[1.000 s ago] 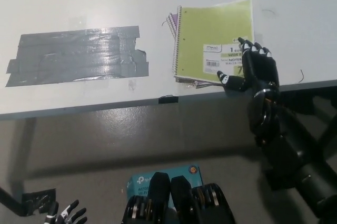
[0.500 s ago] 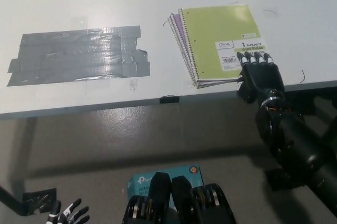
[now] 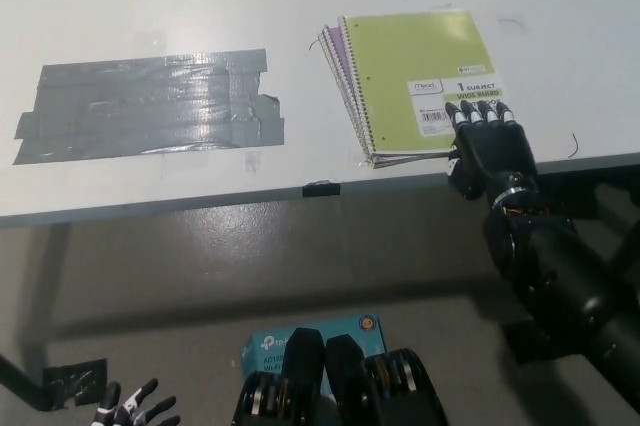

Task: The robot uses its right hand to align two notebooks stacked together until they are fully overlapped

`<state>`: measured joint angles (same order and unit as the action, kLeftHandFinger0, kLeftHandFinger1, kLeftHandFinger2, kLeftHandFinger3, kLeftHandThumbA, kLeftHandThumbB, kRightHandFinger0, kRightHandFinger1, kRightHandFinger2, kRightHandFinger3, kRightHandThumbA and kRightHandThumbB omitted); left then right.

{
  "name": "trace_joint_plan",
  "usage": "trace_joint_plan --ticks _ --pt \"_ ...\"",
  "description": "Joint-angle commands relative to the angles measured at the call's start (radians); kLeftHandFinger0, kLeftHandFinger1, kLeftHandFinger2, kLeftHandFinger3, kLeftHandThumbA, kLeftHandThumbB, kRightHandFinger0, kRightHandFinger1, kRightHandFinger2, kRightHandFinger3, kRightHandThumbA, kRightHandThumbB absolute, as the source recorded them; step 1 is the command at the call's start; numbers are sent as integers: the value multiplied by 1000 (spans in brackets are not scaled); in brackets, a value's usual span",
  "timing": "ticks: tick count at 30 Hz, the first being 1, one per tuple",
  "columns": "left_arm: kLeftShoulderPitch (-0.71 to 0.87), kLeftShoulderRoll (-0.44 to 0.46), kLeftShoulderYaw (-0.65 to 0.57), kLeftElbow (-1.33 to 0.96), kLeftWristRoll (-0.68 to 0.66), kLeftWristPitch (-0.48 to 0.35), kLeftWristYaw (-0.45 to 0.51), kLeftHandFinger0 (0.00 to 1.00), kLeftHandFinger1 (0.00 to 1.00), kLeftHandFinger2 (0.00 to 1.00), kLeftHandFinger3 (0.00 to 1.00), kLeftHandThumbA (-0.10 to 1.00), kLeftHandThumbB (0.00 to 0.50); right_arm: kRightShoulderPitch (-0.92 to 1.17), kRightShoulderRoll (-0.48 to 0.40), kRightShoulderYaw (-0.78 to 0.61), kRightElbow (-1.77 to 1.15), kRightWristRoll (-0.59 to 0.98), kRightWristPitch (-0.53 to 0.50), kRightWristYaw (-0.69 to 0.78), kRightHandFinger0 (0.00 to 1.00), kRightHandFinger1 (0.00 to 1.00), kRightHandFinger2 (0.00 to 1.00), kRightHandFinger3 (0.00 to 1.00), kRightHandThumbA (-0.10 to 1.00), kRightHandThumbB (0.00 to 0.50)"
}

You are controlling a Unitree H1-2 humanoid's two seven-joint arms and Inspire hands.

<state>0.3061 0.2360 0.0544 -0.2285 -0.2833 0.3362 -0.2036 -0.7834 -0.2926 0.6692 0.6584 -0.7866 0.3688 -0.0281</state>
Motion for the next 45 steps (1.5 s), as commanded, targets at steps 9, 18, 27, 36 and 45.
trace_joint_plan --ticks 9,18,27,36,45 --pt "13 17 0 -12 3 -38 -33 1000 910 891 1000 1000 500 48 -118 58 7 -40 -149 100 1000 1000 1000 1000 1000 368" --pt "18 20 1 -20 17 -20 -27 1000 900 893 1000 1000 500 65 -146 87 25 -77 -207 89 1000 1000 1000 1000 1000 390" --pt "20 19 1 -18 19 -29 -35 1000 912 905 1000 1000 500 70 -103 87 -13 -88 -205 117 1000 1000 1000 1000 1000 383" --pt "21 17 2 -25 18 -26 -36 1000 907 889 1000 1000 500 40 -82 89 -17 -115 -178 138 1000 1000 1000 1000 1000 381" --pt "26 17 4 -18 12 -41 -46 1000 911 899 1000 1000 500 11 -93 75 17 -121 -181 141 1000 1000 1000 1000 1000 394"
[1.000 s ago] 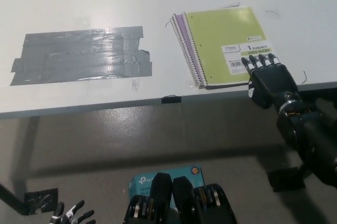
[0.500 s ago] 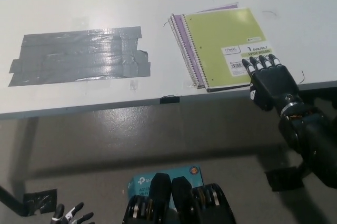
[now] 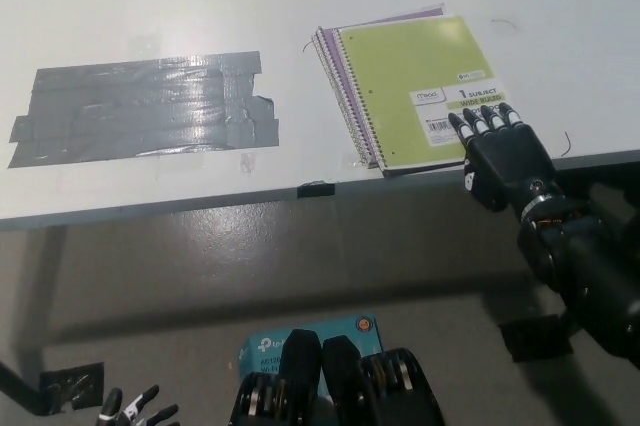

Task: The robot uses its right hand to align two notebooks stacked together until they are fully overlapped

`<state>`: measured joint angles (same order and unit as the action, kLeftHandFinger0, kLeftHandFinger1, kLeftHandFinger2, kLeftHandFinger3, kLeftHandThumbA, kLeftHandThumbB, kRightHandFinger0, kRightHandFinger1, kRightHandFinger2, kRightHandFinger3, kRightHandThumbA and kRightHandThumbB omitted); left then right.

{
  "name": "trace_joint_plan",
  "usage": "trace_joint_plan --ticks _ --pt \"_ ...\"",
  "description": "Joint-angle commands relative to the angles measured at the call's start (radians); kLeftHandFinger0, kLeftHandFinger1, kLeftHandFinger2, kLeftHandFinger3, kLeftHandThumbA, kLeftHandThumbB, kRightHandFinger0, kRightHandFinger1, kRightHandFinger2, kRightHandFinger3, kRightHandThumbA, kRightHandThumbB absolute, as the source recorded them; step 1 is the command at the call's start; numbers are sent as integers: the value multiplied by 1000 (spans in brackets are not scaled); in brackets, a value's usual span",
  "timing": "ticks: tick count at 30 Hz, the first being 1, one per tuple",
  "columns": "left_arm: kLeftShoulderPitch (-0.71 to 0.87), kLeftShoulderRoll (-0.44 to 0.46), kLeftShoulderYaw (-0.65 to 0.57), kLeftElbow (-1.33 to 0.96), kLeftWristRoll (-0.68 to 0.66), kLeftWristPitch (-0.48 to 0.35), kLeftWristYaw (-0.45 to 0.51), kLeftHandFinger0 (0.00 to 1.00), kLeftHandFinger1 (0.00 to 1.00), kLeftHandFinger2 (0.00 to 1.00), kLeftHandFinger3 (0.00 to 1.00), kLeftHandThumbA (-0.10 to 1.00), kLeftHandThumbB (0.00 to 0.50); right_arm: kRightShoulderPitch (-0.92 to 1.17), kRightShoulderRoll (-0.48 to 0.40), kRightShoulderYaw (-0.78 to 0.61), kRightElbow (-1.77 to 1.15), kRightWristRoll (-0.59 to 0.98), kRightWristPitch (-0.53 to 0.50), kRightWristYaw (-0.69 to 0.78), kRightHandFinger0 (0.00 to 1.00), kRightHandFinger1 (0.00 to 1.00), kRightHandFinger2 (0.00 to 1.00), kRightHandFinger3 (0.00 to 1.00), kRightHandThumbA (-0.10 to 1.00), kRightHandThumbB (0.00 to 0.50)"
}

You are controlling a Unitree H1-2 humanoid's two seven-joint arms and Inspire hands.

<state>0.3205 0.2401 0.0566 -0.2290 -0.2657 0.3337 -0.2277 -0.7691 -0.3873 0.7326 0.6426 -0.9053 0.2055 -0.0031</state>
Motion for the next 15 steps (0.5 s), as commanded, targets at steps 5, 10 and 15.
trace_joint_plan --ticks 5,10,15 --pt "11 13 2 -21 -4 -25 -21 1000 911 911 1000 1000 500 -20 -3 17 46 -21 -13 126 1000 1000 1000 1000 1000 404" --pt "6 12 -3 -18 2 -26 -22 1000 909 904 1000 1000 500 -39 -2 23 68 -38 -16 119 1000 1000 1000 1000 1000 408" --pt "-1 13 -5 -15 1 -30 -27 906 909 931 1000 1000 500 -59 3 29 66 -49 -19 130 1000 1000 1000 1000 1000 414"
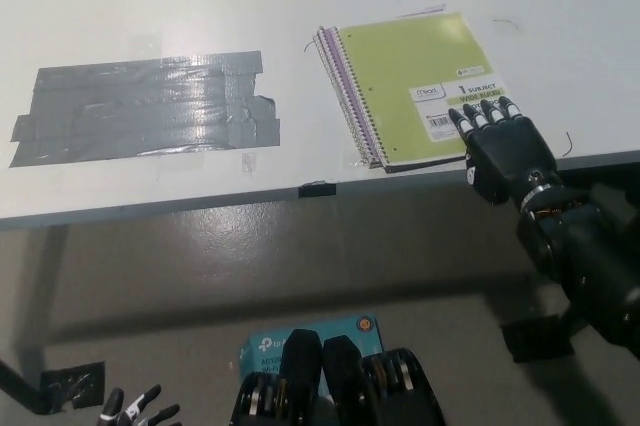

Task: The robot uses its right hand to align two notebooks stacked together until they are fully overlapped

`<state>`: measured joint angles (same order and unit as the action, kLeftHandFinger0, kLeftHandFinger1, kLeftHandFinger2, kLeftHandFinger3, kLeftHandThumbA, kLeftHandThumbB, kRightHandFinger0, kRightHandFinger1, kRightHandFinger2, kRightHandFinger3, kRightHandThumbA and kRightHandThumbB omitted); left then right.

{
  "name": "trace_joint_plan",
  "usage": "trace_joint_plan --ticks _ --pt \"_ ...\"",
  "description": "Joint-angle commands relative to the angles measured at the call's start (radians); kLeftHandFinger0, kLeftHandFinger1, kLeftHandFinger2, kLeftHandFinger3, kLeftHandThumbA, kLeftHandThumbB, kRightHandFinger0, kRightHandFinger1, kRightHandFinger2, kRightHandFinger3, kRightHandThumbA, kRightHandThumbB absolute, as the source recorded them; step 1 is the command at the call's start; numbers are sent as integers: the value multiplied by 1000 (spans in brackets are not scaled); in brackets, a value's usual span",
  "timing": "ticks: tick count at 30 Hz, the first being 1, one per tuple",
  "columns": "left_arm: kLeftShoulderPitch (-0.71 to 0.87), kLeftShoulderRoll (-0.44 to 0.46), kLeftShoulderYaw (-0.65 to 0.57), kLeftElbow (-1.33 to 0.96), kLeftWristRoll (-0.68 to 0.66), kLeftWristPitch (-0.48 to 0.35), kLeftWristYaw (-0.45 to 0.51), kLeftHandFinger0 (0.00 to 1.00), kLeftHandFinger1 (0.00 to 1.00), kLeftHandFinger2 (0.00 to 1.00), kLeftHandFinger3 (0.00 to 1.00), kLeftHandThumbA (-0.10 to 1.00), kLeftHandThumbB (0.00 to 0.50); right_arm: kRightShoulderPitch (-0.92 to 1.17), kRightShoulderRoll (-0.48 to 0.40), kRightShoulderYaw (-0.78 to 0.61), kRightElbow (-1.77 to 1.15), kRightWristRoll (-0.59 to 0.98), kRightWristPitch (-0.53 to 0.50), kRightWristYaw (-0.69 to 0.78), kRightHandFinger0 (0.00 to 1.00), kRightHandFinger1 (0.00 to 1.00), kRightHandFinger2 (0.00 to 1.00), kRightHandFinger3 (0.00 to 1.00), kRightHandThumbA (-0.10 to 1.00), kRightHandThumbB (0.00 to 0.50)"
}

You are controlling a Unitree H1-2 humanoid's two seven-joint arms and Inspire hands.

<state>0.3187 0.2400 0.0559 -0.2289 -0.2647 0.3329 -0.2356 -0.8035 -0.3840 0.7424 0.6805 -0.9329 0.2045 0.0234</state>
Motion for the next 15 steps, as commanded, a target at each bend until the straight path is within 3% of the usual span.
trace_joint_plan --ticks 1,7,15 --pt "-1 13 -4 -13 1 -30 -19 905 909 930 1000 1000 500 -28 3 17 27 -20 -16 104 1000 1000 1000 1000 1000 411" --pt "-9 12 -6 -8 -1 -29 -20 865 912 932 1000 1000 500 -47 23 14 0 -30 -13 122 1000 1000 1000 1000 1000 378" --pt "-9 16 -10 -9 3 -30 -24 911 940 953 1000 1000 500 -36 54 21 -19 -58 8 127 1000 1000 1000 1000 1000 414"
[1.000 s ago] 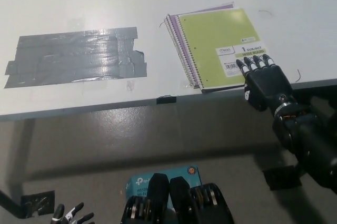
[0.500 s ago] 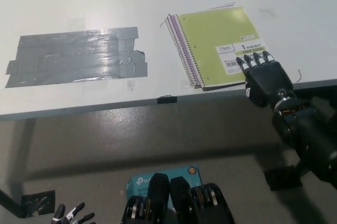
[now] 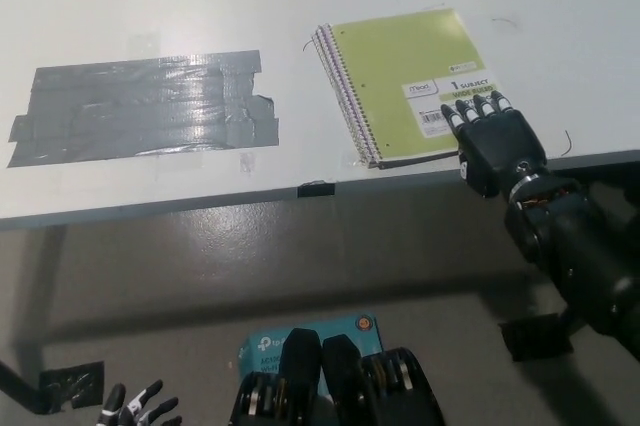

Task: The robot uses its right hand to align two notebooks stacked together until they are fully overlapped

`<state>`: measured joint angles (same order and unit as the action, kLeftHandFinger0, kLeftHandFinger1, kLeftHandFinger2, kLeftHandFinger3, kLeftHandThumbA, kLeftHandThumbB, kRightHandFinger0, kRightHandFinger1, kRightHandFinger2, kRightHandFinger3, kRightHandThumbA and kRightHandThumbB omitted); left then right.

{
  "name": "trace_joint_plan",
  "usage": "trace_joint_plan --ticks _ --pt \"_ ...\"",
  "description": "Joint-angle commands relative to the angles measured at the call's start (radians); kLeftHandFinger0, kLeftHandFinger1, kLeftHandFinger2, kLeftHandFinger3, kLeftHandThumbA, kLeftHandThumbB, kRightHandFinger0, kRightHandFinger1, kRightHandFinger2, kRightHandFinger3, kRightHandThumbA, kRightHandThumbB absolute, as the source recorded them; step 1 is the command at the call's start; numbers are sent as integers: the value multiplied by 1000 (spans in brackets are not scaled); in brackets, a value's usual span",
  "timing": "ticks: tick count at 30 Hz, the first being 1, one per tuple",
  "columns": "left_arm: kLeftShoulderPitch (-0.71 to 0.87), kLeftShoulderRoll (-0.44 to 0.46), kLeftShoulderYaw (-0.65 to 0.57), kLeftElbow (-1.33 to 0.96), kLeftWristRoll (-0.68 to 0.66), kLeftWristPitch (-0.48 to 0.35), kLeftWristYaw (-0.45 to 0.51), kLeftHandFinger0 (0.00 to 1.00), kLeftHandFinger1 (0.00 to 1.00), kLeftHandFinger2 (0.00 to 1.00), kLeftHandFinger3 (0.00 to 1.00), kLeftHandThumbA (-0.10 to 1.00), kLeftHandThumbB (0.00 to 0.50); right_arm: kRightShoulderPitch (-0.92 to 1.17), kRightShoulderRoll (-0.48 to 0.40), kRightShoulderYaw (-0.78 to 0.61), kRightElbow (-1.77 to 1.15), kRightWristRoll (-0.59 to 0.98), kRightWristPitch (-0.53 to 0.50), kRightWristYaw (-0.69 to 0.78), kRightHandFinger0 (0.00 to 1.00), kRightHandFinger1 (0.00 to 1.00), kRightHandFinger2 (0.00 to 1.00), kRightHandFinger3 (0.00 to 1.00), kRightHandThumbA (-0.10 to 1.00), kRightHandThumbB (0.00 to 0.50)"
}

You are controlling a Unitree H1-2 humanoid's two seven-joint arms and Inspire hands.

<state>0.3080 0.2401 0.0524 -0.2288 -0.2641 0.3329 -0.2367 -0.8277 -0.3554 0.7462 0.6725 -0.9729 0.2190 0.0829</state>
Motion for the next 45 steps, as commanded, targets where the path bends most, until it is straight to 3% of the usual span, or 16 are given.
trace_joint_plan --ticks 1,14,19,30,33,38,41,44,45 --pt "1 16 -7 -11 2 -29 -22 902 935 943 1000 1000 500 -11 30 16 -9 -18 -2 76 1000 1000 1000 1000 1000 424" --pt "2 12 -10 -16 2 -23 -17 860 928 932 1000 1000 500 -11 27 6 -7 -34 6 85 1000 1000 1000 1000 1000 397" --pt "6 18 -12 -14 1 -26 -23 907 939 946 1000 1000 500 -12 10 5 -10 -44 6 88 1000 1000 1000 1000 1000 383" --pt "15 16 -11 -14 -2 -21 -20 869 942 926 1000 1000 500 -34 24 -11 -24 -60 56 133 1000 1000 1000 1000 1000 388" --pt "19 18 -14 -14 8 -16 -16 927 983 931 1000 1000 500 -42 38 -30 -50 -44 70 163 1000 1000 1000 1000 1000 407" --pt "24 12 -10 -5 4 -27 -15 980 967 880 1000 1000 500 -76 53 -62 -81 -37 85 214 1000 1000 1000 1000 1000 397" --pt "29 12 -6 -8 -7 -20 -18 898 920 825 1000 1000 500 -136 40 -71 -82 -57 74 218 1000 1000 1000 1000 1000 382" --pt "34 15 -5 -7 -2 -19 -15 974 923 799 1000 1000 500 -174 32 -92 -78 -45 66 215 1000 1000 1000 1000 1000 362" --pt "34 13 -3 -6 -9 -14 -17 936 921 806 1000 1000 500 -199 24 -101 -80 -49 62 201 1000 1000 1000 1000 1000 360"
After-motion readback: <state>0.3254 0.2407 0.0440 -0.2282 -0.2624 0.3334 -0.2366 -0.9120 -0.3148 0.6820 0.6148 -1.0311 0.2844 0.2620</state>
